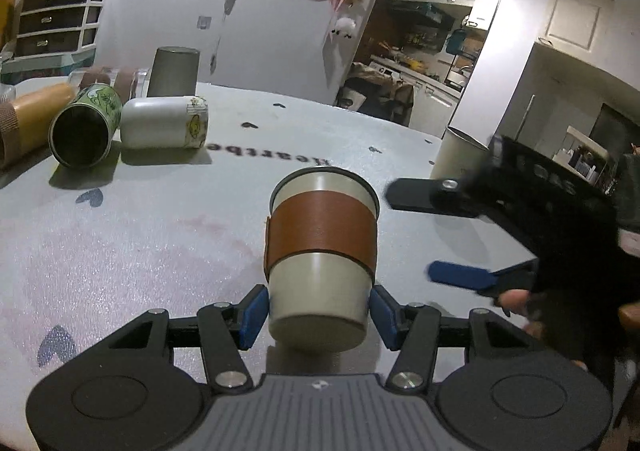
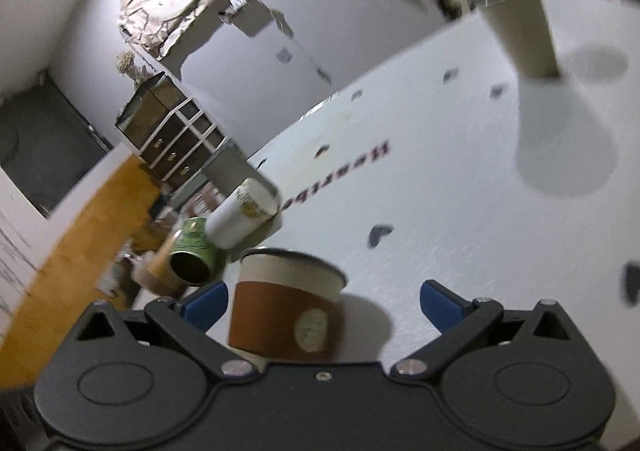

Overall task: Flip cup upright
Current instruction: 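Grasp the cup rim with the right gripper while the left gripper holds its base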

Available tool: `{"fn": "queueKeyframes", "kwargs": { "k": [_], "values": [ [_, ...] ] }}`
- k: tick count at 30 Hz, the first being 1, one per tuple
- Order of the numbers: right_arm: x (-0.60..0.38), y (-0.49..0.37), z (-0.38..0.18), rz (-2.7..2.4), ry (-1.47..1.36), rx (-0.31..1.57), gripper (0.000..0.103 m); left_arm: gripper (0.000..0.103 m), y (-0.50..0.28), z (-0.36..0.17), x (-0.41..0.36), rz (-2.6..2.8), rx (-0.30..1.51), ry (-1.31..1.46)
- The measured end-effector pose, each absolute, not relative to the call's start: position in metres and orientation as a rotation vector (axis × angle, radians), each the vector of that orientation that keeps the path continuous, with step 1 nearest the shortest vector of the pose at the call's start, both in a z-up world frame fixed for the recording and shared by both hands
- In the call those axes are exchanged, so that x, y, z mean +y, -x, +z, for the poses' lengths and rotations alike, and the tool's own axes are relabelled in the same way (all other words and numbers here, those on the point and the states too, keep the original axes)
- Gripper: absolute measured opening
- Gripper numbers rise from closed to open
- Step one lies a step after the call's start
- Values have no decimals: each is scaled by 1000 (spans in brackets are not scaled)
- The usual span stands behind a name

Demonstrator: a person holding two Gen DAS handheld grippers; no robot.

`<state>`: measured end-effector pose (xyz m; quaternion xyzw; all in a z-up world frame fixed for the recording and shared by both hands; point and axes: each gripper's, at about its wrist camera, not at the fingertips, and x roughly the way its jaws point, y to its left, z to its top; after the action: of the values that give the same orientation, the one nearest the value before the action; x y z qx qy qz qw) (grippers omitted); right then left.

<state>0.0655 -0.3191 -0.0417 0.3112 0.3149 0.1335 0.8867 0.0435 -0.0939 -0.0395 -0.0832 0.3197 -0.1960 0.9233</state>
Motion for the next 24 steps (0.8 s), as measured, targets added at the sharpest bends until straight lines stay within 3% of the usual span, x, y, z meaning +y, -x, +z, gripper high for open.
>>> {"fn": "queueKeyframes", "kwargs": {
  "k": [11,19,24],
  "values": [
    [-299,-124,-73,466,-886,783,102,56,-41,-46,-83,-461,605,169],
    [-278,-119,-60,432,-706,742,99,56,-30,-54,-83,-531,526,89],
    [-278,-84,-30,456,-590,593,94,56,-28,-58,-82,-584,540,106]
  ]
}}
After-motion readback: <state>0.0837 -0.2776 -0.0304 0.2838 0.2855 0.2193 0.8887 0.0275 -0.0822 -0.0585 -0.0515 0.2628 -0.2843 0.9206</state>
